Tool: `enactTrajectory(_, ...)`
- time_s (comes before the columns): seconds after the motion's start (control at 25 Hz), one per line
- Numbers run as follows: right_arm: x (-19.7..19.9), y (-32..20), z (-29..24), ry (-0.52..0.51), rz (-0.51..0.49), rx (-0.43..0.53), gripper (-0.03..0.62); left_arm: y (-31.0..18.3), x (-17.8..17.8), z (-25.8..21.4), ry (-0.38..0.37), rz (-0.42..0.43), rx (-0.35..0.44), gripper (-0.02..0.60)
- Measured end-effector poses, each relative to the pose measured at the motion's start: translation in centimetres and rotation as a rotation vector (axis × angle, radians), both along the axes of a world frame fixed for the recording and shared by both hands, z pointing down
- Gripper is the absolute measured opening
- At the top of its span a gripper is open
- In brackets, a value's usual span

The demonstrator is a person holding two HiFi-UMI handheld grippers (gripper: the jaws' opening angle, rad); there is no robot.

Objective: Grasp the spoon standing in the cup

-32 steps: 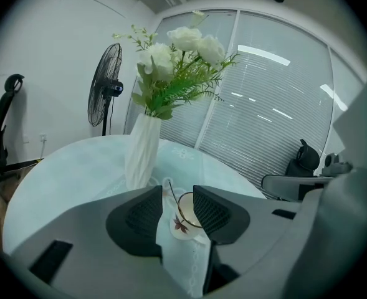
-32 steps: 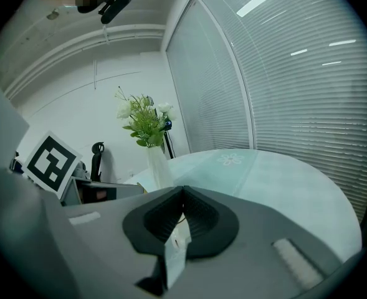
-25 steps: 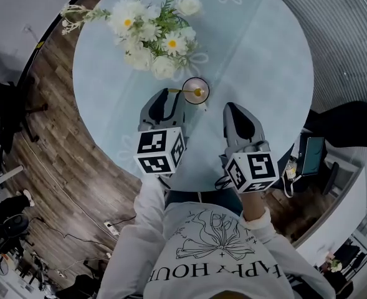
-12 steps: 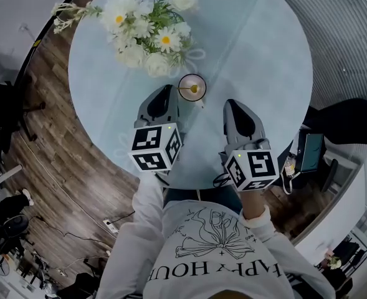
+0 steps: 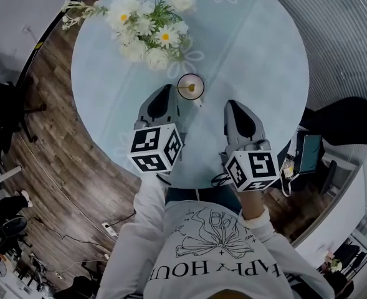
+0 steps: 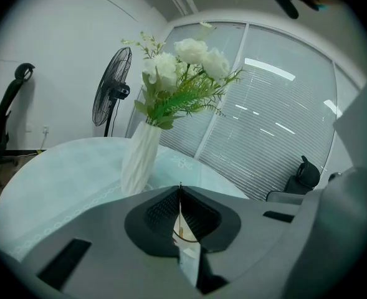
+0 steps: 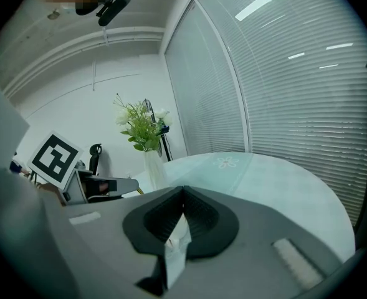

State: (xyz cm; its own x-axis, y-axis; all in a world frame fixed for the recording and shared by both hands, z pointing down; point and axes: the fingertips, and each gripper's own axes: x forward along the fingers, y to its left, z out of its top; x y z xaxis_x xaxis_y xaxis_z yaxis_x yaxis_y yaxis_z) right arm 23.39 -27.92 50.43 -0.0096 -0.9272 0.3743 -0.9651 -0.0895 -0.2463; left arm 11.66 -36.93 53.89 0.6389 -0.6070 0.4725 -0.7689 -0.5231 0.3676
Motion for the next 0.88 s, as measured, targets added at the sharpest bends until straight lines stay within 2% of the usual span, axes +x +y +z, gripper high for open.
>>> enactTrajectory(0.4,-0.4,1.1,-3.5,-0.005,0.003,0.067,0.011,1.7,-1.0,-4.7,0.046,-0.020,0.061,0.012)
enactTrajectory(0.88,-2.9,1.0,-7.6,0.021,-0.058,0.151,0.011,3.4,-4.5,-10.2,0.084,-0.085,0.146,0.012)
